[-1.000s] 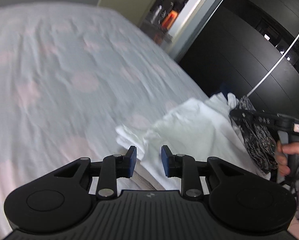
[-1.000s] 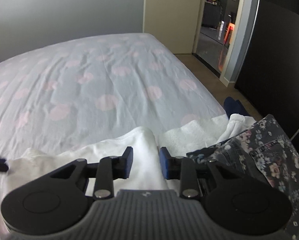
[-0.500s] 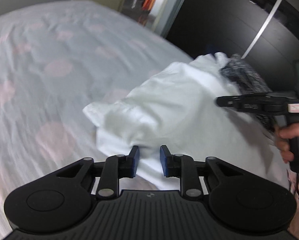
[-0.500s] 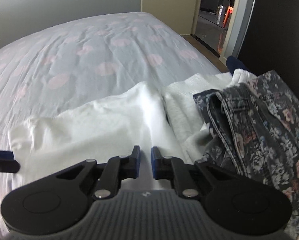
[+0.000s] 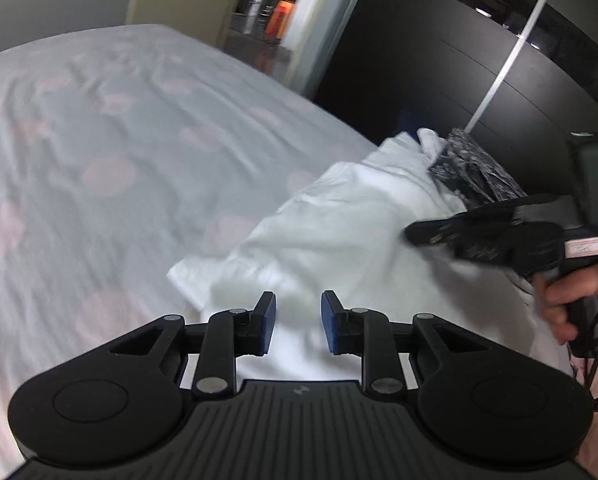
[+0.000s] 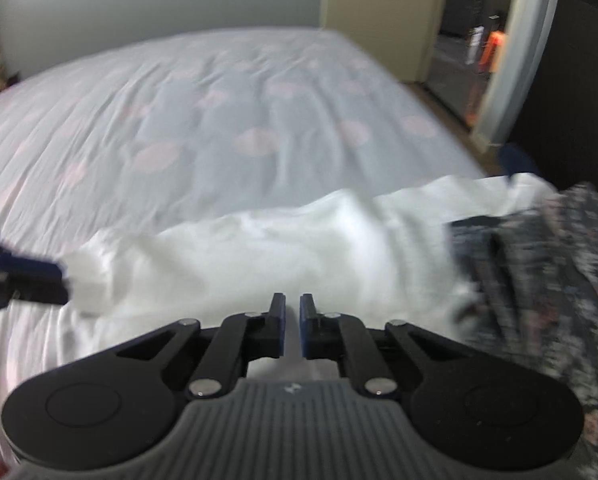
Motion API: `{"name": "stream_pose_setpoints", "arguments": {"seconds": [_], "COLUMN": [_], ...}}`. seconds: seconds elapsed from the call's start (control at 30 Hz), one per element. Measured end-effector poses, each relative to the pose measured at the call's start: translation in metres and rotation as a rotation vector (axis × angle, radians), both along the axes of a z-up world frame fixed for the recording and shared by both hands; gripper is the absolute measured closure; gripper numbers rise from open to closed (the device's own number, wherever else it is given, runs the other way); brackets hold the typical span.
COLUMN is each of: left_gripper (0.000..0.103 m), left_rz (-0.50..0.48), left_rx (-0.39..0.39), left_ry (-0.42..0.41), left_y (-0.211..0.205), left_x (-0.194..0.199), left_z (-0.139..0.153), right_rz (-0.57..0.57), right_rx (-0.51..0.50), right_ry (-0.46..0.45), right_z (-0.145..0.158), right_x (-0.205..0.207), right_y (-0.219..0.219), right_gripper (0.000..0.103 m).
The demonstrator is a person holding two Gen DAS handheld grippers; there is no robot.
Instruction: Fold clothes
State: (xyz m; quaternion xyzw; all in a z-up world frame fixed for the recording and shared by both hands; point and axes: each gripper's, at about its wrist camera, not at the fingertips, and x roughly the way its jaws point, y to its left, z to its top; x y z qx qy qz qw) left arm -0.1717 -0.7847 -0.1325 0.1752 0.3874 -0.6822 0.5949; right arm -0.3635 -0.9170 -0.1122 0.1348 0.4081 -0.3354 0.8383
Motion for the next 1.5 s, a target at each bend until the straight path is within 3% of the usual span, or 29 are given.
{"name": "stream_pose_setpoints", "arguments": {"seconds": [0.3,0.5,0.63,0.73,0.9,1.07,1.23,1.5], "left_gripper": [0.087,0.085,0.073,0.076,0.078,0.078,0.082,0.085], "left_rz": [0.071,0.057,0.070,0.105,0.142,0.046,-0.099,-0.210], "left_rx": [0.115,0.139,0.152,0.161,0.120,0.046,0.047,0.169], "left_ry": [-0.030,-0.009,-0.019,-0.014,-0.003,0.044,0.040,-0.054], "left_y": [-0.033,-0.040,-0.037,-0.031,-0.014,0.004,0.018,0.043], "left_x": [0.023,0.033,0.040,0.048,0.049,0.005,-0.059,-0.122], "left_z": [-0.043,-0.053,-0.051,-0.045,-0.018,0.012,0.012,-0.011], "right_rz": [0.021,0.019,-0.010,-0.017,0.017,0.038,0.005,-0.103], "right_rx": [0.028,0.053,0.068,0.049,-0.014,-0.024,-0.024,0.014], "right_ry": [0.077,0.131,0.154,0.133,0.043,-0.012,-0.002,0.025], "right_z": [-0.020,-0.043,-0.057,-0.051,-0.011,0.019,0.024,-0.010], "right_x": [0.055,0.089,0.105,0.105,0.081,0.034,-0.023,-0.109], "right_y": [-0.038,-0.064,-0.076,-0.074,-0.051,-0.016,0.021,0.059], "right_gripper": [0.095,0.098,0.098,0.096,0.096,0.095,0.095,0.097]}}
